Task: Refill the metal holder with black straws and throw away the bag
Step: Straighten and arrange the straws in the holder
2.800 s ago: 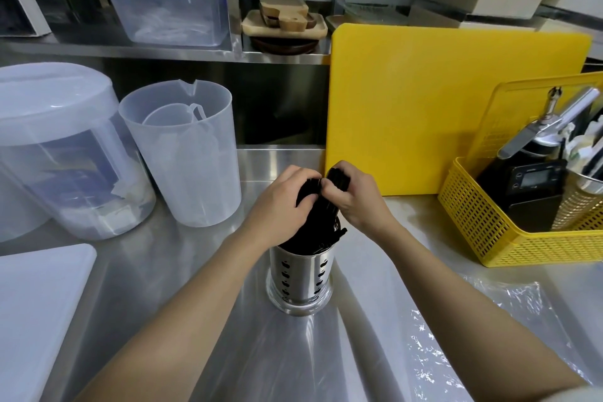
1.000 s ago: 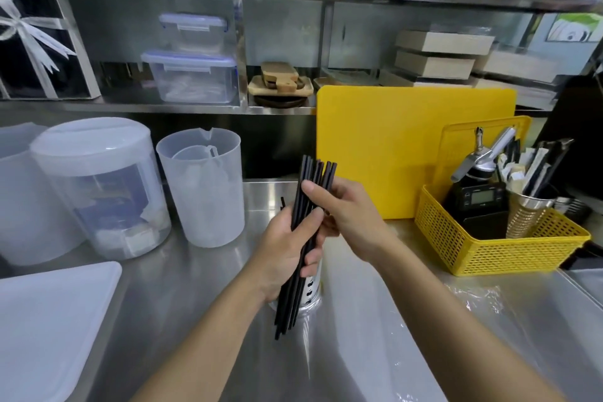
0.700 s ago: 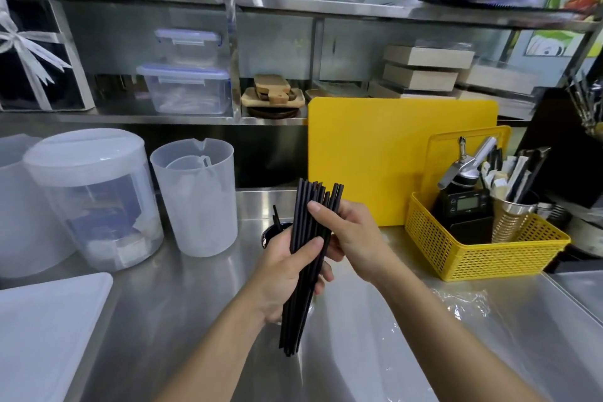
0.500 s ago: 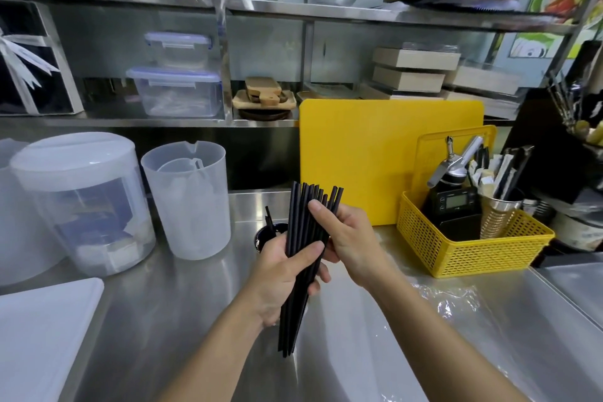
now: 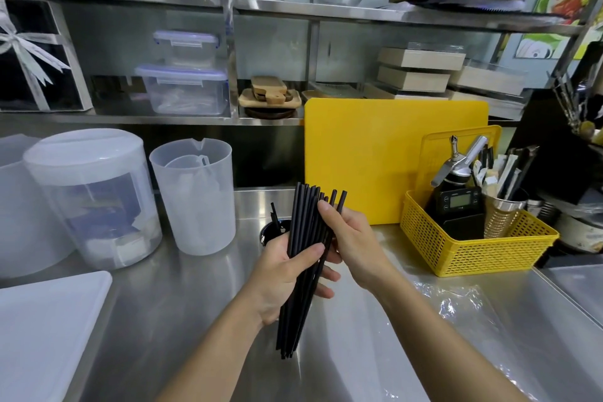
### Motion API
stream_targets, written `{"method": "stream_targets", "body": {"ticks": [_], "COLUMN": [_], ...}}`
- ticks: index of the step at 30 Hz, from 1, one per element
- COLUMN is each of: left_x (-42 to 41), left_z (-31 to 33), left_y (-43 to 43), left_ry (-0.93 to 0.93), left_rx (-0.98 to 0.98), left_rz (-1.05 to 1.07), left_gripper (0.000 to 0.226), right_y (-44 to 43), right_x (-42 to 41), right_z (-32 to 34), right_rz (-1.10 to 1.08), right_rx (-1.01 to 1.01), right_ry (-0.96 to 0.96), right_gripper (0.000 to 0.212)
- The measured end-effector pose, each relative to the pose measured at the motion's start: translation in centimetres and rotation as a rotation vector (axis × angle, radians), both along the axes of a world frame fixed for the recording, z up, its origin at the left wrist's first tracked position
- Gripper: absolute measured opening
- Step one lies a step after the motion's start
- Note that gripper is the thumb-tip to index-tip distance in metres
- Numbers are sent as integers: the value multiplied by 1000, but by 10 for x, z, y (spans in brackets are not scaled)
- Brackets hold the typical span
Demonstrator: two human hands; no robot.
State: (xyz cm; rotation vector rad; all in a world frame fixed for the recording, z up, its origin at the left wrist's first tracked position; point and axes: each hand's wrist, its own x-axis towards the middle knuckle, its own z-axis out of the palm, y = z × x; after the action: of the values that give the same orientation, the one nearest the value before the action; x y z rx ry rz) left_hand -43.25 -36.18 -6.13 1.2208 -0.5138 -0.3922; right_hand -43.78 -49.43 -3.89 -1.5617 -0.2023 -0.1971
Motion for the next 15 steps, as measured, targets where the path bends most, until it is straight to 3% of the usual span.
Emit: {"method": "stream_targets", "body": {"ticks": [3,8,15], "left_x": [0,2,1], "left_z": [-1,-3,-5], "left_y": [2,4,5], "left_ry": [43,68,53], "left_rx": [-16,-31,-9], "left_rz": [-24,-39,-27], "left_gripper": [25,29,25], "right_y": [1,0,3], "right_x": [-1,2,3], "right_z": [1,0,-4], "right_rz": [-23,-44,-106], "right_rx": [43,88,203], "right_ry": [7,11,15], "right_gripper": [28,37,13]}}
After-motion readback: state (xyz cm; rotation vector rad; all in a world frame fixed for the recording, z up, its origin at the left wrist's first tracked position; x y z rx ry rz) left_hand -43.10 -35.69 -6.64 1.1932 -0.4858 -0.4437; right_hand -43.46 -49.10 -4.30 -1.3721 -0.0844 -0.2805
